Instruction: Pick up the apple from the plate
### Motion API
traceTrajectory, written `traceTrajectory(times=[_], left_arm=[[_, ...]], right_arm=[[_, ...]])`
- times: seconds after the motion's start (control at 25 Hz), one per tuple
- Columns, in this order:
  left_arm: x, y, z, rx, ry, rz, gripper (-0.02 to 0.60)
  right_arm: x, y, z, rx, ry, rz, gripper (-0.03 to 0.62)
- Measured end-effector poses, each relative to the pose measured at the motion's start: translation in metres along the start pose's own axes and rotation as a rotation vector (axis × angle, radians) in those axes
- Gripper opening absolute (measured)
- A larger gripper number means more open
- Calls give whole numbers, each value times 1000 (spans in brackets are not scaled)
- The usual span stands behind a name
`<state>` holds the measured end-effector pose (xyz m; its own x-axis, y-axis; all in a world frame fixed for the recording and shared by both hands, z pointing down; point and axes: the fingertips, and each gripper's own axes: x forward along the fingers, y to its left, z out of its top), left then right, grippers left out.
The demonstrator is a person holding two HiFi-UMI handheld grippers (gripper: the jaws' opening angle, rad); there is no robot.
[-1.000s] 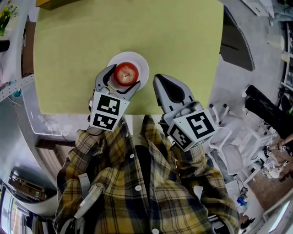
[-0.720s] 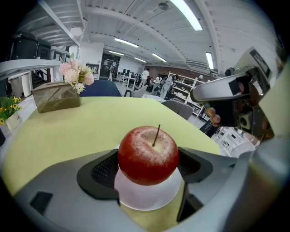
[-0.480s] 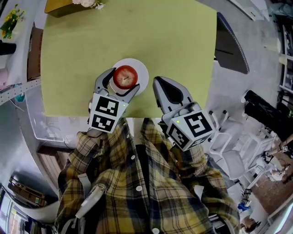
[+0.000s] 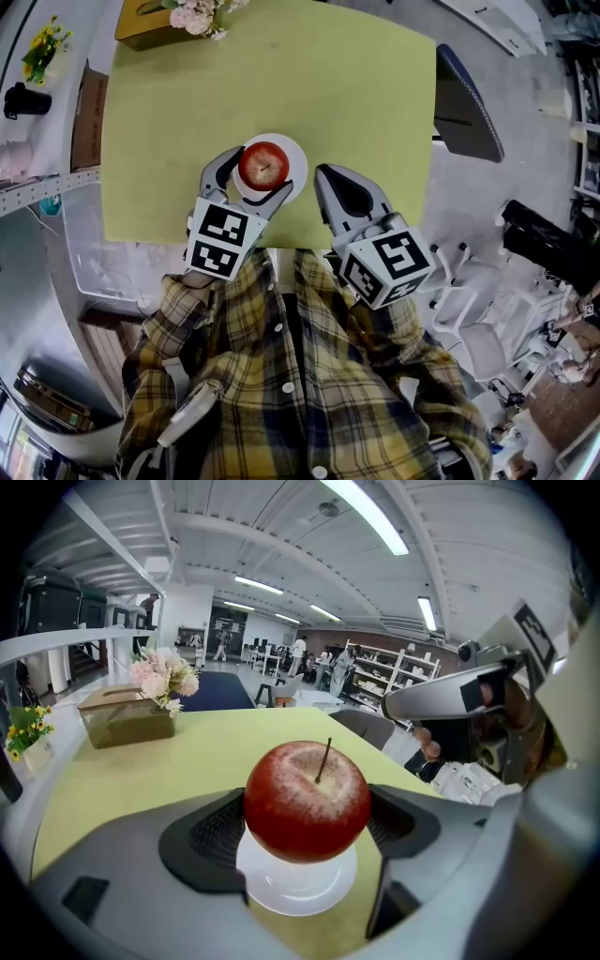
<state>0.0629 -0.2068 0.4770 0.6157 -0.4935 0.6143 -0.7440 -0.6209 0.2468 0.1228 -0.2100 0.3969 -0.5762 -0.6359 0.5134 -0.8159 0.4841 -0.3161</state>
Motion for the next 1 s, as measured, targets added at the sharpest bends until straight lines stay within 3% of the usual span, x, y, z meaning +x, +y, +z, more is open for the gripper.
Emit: traceTrajectory(times=[1.0], left_arm=[[-82,-8,86,23,-168,11,410]], right_arm=[[-34,24,40,-57,-95,8,-3]])
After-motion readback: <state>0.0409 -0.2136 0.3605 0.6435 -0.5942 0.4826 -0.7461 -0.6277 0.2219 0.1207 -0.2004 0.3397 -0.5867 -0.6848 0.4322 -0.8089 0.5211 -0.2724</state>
